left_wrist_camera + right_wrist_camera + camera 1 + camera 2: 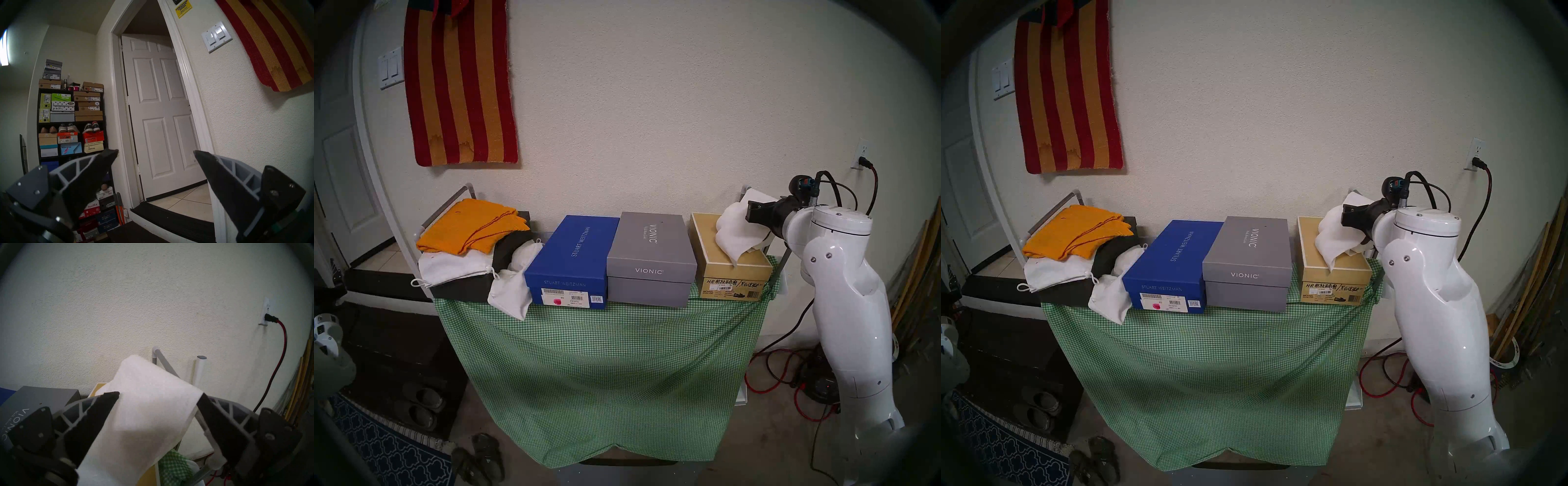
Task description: Lift the object off the cloth, cover the shoe rack with the cloth, put the object back
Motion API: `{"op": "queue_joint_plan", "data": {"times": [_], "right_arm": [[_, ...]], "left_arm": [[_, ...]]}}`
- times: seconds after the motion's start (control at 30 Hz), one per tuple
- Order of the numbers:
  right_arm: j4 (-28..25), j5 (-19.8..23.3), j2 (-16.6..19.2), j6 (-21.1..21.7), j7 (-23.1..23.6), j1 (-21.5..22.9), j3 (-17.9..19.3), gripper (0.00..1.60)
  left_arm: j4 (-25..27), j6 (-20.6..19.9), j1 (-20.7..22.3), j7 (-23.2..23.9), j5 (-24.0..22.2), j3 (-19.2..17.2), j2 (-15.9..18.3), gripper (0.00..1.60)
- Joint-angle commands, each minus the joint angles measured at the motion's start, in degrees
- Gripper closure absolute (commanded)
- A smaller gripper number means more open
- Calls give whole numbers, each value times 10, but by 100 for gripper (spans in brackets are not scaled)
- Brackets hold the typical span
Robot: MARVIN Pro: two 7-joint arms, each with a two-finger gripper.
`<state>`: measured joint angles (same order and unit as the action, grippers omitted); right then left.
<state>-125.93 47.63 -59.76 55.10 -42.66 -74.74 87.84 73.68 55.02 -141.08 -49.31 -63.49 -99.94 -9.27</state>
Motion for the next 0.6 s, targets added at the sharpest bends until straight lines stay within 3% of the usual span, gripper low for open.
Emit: {"op": "queue_joint_plan", "data": {"times": [0.0, 0.33, 0.43, 0.57], "right_arm": [[-54, 12, 41, -1, -9, -23, 50, 0], [-70, 29, 63, -1, -20, -47, 108, 0], [-76, 37, 65, -1, -27, -39, 155, 0], [-82, 40, 63, -1, -29, -21, 183, 0]], "left_arm": [[5, -1, -16, -4, 10, -24, -12, 0], [12, -4, -27, -3, 22, -47, -24, 0], [18, -6, -36, -2, 30, -63, -33, 0], [20, -7, -37, -1, 33, -68, -36, 0]]}}
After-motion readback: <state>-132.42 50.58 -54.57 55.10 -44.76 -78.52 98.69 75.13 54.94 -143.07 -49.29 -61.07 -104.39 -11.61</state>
